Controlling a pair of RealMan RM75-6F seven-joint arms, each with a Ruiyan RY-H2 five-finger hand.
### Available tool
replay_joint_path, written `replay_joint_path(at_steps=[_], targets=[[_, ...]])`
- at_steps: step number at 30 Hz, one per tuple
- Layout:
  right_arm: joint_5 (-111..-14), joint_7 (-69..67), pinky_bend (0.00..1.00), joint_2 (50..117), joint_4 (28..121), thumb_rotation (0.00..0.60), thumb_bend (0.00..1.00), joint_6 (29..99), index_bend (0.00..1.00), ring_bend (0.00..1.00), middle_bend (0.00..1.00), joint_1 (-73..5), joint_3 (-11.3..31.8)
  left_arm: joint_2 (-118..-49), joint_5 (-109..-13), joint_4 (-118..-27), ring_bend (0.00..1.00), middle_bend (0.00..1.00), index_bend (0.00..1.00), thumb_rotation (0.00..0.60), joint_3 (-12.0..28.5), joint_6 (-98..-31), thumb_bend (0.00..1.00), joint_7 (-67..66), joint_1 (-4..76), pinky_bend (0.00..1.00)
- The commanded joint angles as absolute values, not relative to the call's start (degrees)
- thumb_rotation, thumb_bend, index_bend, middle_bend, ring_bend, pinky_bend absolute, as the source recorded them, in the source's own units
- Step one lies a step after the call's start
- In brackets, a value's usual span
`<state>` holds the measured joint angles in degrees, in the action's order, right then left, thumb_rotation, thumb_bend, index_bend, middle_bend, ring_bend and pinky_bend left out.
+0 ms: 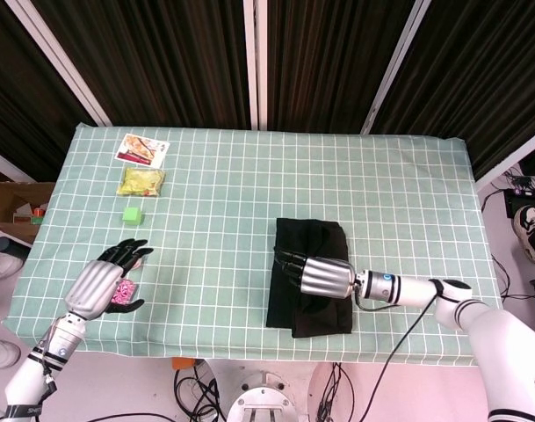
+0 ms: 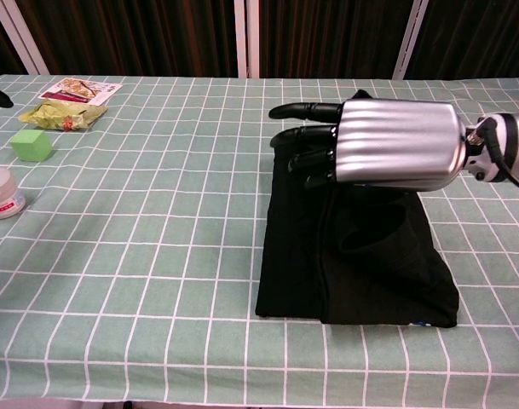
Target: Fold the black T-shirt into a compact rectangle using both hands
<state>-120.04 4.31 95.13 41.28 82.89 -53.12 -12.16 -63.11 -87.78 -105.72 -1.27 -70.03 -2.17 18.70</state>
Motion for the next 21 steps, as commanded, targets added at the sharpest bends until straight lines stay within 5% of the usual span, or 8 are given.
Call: replay_joint_path(at_steps=[1,9,11,15,18,21], targets=[[-119.8,4.0,0.0,96.9,40.3,0.6,0.49,81.2,0.75,0.12,0.37,-53.9,-12.0,-63.2,-87.9,-105.4,0.06,0.09,0.16,0.6,-1.3,-70.0,0.15,-1.7,18.7,0.18],[-117.2,2.7,0.0,100.1,37.3,0.6,0.46,79.4,0.71,0.09,0.35,-53.5,-10.9,-63.3,-88.2,-104.8,0.06,0.09,0.16,0.6,-1.5,-69.7,0.14,-0.9,18.7,0.18],[-115.5,3.3,0.0,100.7,38.0,0.6,0.34,78.5,0.57,0.03,0.29,-52.7,-10.0,-63.4,-88.3,-104.7,0.06,0.09,0.16,0.6,-1.5,-69.8,0.15,-0.9,18.7,0.18],[-112.2,5.0,0.0,99.6,43.3,0.6,0.13,79.9,0.14,0.0,0.14,-50.8,-7.4,-63.4,-88.3,-104.6,0.06,0.09,0.16,0.6,-1.4,-70.0,0.15,-0.8,18.6,0.18],[-110.2,6.2,0.0,96.2,50.4,0.6,0.15,81.9,0.02,0.0,0.1,-49.2,-5.8,-63.1,-88.4,-104.7,0.06,0.09,0.16,0.6,-1.4,-70.3,0.15,-0.8,18.4,0.18],[-108.7,8.3,0.0,91.4,58.6,0.6,0.18,83.2,0.0,0.0,0.09,-47.5,-5.0,-62.9,-88.4,-104.9,0.06,0.09,0.16,0.6,-1.2,-70.6,0.15,-0.8,18.3,0.18]])
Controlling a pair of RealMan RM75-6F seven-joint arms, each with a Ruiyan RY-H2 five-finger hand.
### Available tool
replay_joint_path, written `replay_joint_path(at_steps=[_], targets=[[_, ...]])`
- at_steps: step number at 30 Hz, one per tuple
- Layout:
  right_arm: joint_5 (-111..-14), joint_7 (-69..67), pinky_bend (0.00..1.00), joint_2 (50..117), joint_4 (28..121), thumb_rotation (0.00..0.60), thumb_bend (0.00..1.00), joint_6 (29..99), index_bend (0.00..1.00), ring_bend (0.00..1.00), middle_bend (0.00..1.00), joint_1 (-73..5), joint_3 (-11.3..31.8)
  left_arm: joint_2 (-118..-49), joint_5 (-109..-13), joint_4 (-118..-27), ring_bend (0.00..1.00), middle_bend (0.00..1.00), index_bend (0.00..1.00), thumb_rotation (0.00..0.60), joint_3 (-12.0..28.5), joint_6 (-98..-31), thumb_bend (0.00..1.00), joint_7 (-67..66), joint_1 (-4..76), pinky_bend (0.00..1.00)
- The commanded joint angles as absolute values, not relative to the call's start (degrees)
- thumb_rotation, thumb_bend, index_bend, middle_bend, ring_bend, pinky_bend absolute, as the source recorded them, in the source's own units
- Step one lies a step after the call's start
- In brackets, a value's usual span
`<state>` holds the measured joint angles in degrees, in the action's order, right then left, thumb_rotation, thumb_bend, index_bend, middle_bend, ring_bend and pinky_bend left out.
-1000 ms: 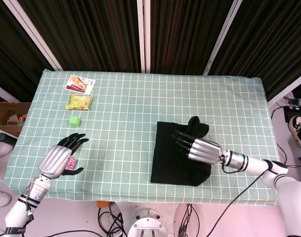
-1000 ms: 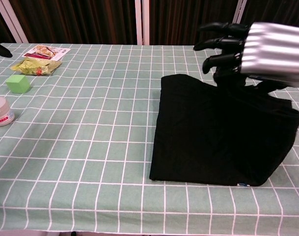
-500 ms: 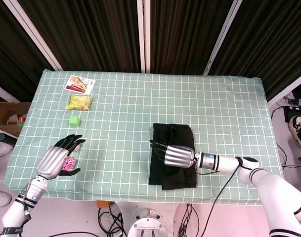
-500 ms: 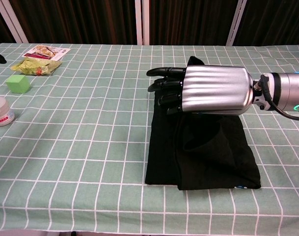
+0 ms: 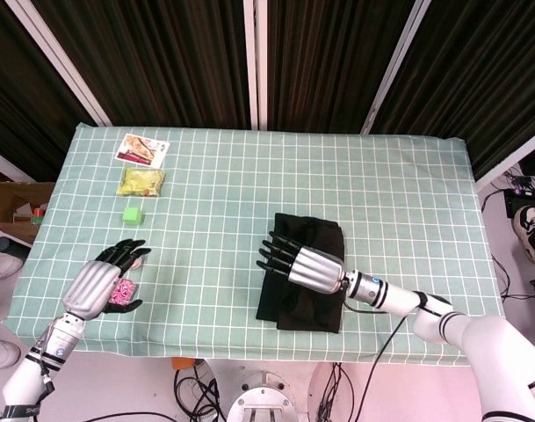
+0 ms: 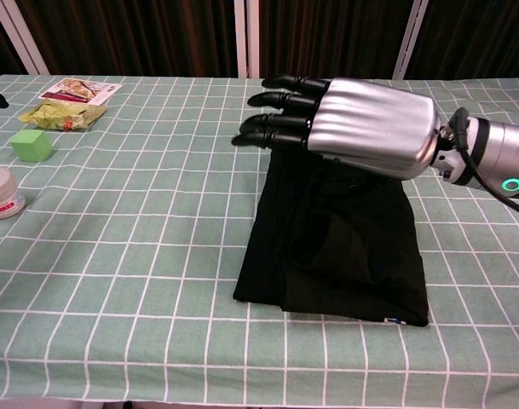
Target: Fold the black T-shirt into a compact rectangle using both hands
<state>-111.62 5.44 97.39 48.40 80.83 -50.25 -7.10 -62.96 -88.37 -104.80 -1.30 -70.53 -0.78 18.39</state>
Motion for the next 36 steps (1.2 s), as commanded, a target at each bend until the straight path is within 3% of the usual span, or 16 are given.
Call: replay_joint_path(at_steps=[1,4,8,12,19,36], targets=[[-108.2,8.6,0.0,89.8,61.2,0.6,0.18,83.3,0.01,0.0,0.1,-46.8,-5.0,-62.8,-88.4,-105.0,0.06,0.09,0.16,0.6,-1.2,-70.8,0.15,-0.8,18.3,0.18],[-105.3,8.3,0.04,83.8,69.9,0.6,0.29,82.4,0.09,0.01,0.14,-44.0,-5.8,-62.7,-88.9,-105.2,0.06,0.09,0.16,0.6,-1.2,-71.2,0.15,-0.9,18.2,0.18],[-101.2,5.8,0.21,78.5,76.0,0.6,0.49,80.2,0.26,0.12,0.19,-40.5,-7.3,-63.1,-89.5,-105.4,0.06,0.09,0.16,0.6,-1.4,-71.3,0.15,-1.3,18.2,0.18],[-97.8,1.7,0.26,77.1,77.2,0.6,0.61,78.0,0.3,0.14,0.22,-38.2,-7.6,-63.5,-89.6,-105.5,0.06,0.09,0.16,0.6,-1.4,-70.9,0.15,-1.8,18.4,0.18],[-96.7,-2.6,0.29,79.9,73.7,0.6,0.62,73.4,0.31,0.15,0.22,-38.0,-6.9,-63.8,-89.2,-105.8,0.06,0.09,0.16,0.6,-1.4,-70.7,0.15,-2.4,18.4,0.18],[-92.3,-1.6,0.3,94.9,62.5,0.6,0.61,54.9,0.31,0.14,0.22,-46.5,-0.6,-63.7,-88.0,-104.0,0.06,0.09,0.16,0.6,-1.8,-69.7,0.15,0.1,18.1,0.18]])
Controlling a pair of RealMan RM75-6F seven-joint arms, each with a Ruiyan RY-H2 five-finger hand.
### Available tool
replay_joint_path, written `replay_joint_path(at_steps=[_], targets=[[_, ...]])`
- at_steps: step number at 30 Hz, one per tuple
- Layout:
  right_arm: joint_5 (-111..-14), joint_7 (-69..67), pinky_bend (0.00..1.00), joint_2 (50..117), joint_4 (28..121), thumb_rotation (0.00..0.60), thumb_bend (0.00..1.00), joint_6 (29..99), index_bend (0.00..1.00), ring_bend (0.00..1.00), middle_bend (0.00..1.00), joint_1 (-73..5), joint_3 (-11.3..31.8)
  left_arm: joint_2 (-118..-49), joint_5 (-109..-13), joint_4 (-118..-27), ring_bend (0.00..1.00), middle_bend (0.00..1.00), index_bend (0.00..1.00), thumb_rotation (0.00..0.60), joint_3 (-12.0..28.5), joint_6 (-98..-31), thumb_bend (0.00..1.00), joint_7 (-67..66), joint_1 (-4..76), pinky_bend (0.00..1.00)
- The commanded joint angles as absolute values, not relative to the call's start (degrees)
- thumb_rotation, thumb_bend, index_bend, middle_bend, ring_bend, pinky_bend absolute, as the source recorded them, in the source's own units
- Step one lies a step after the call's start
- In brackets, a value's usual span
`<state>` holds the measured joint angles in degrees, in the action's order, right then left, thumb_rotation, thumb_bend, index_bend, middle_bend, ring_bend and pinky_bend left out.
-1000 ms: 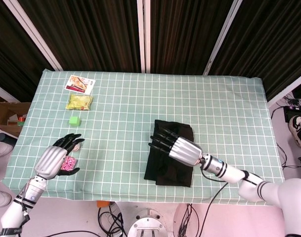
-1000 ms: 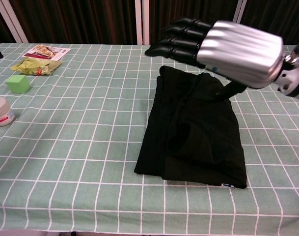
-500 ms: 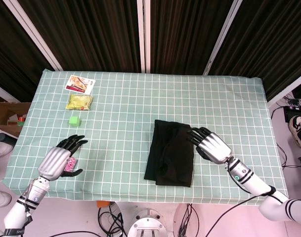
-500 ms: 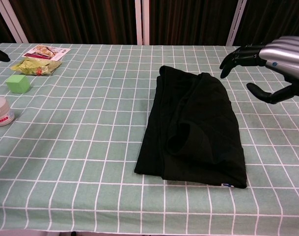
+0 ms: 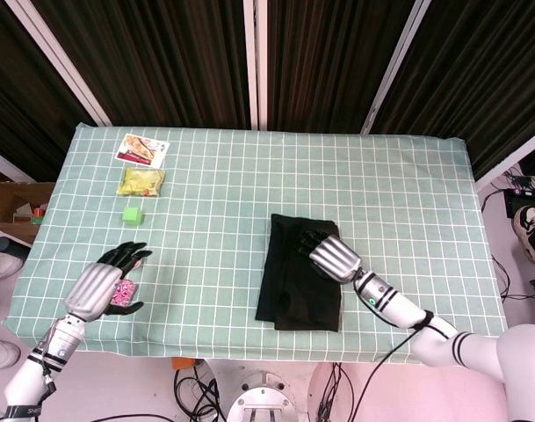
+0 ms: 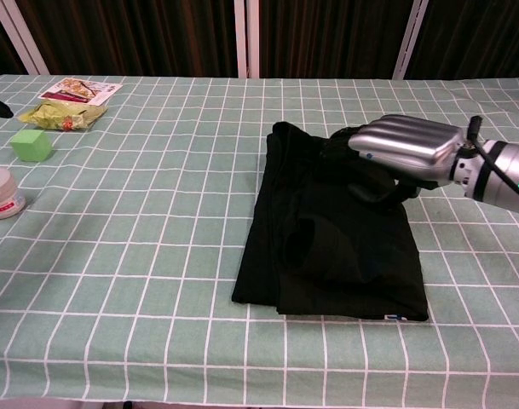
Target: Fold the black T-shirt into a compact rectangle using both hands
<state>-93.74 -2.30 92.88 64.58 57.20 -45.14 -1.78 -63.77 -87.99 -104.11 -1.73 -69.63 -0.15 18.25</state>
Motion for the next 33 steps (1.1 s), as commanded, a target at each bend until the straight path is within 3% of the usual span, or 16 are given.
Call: replay_joint_path(at_steps=[1,7,14,19,26,33], targets=[[-92.3,-1.7,0.3,95.1,62.3,0.6,0.61,54.6,0.31,0.14,0.22,-46.7,-0.5,-63.7,-88.0,-103.9,0.06,0.09,0.16,0.6,-1.9,-69.8,0.15,0.2,18.0,0.18],[-96.1,-4.4,0.29,91.7,66.7,0.6,0.61,61.6,0.31,0.14,0.22,-45.1,-1.5,-63.4,-88.0,-103.3,0.06,0.09,0.16,0.6,-2.1,-70.7,0.15,1.1,17.2,0.18],[-102.8,-2.1,0.29,82.5,78.6,0.6,0.61,69.7,0.31,0.14,0.23,-41.0,-6.5,-63.1,-88.7,-103.7,0.06,0.09,0.16,0.6,-1.9,-72.1,0.14,1.1,16.7,0.18],[-104.3,-0.6,0.3,81.1,82.4,0.6,0.61,68.0,0.31,0.15,0.23,-39.6,-9.8,-63.4,-89.1,-104.4,0.06,0.09,0.16,0.6,-1.9,-71.8,0.15,0.2,16.9,0.18],[-106.5,0.1,0.3,85.6,80.8,0.6,0.61,62.7,0.31,0.15,0.23,-40.1,-12.4,-63.6,-89.3,-105.1,0.06,0.09,0.16,0.6,-1.9,-72.0,0.15,-0.8,16.8,0.18],[-107.2,0.9,0.3,87.1,79.2,0.6,0.61,62.0,0.31,0.14,0.23,-39.6,-12.9,-63.2,-89.2,-104.9,0.06,0.09,0.16,0.6,-2.0,-72.6,0.15,-0.4,16.3,0.18]])
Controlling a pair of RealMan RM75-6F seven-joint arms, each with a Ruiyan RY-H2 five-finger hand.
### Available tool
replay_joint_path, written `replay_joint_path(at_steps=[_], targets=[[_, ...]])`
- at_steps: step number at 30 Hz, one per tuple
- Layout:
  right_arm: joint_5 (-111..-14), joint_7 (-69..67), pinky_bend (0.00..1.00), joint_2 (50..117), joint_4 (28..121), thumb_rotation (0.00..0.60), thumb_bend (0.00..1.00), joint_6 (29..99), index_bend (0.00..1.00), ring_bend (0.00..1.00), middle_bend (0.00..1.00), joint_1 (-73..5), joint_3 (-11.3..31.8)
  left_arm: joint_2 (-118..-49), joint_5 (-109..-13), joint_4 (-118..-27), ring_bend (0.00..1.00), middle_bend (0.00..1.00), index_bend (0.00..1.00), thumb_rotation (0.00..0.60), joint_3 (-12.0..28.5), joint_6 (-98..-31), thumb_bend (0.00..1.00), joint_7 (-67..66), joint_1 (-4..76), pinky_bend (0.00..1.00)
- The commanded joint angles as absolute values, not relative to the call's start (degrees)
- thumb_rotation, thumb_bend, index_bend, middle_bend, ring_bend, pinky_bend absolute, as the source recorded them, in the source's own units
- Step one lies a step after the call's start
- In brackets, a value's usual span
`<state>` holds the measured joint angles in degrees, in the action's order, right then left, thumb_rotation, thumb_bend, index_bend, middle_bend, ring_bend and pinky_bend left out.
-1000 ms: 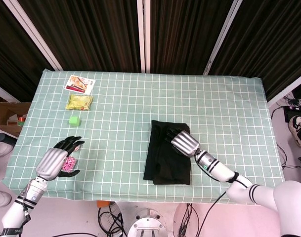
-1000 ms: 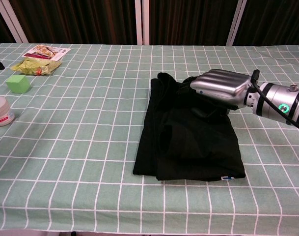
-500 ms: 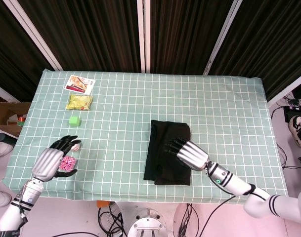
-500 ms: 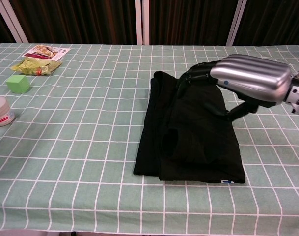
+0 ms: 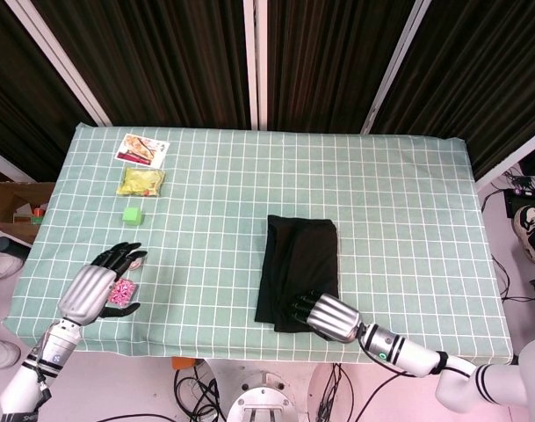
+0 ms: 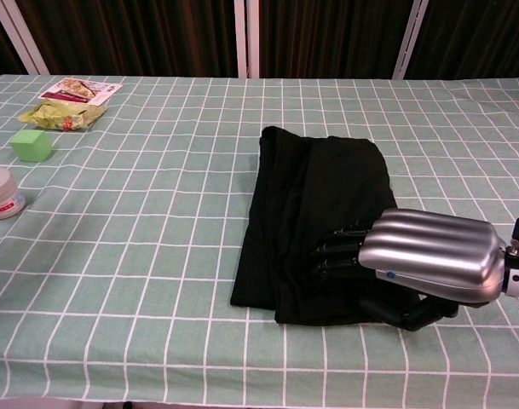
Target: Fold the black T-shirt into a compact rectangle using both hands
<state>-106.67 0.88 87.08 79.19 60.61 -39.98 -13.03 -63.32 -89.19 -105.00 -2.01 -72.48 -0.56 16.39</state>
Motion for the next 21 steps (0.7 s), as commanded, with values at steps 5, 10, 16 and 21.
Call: replay_joint_path(at_steps=[5,10,16,21], targets=[[-109.0,0.6,0.3,82.9,81.7,0.6,0.54,72.5,0.31,0.14,0.23,-36.8,-11.2,-63.0,-88.1,-103.9,0.06,0.09,0.16,0.6,-1.2,-74.4,0.15,-1.7,15.4,0.18],[-105.0,2.3,0.28,74.9,84.5,0.6,0.39,84.1,0.27,0.14,0.22,-30.0,-8.7,-63.6,-84.8,-101.1,0.06,0.09,0.16,0.6,0.1,-78.4,0.14,-7.9,13.0,0.18],[-92.5,1.3,0.13,63.9,88.5,0.6,0.24,90.7,0.03,0.02,0.08,-20.7,-6.5,-64.8,-82.5,-94.7,0.06,0.09,0.16,0.6,1.1,-84.5,0.15,-10.5,9.1,0.18],[-88.9,-4.7,0.02,60.1,87.0,0.6,0.23,93.7,0.0,0.0,0.03,-14.7,-6.7,-65.5,-82.4,-91.7,0.06,0.09,0.16,0.6,0.1,-88.0,0.15,-7.0,5.5,0.18]])
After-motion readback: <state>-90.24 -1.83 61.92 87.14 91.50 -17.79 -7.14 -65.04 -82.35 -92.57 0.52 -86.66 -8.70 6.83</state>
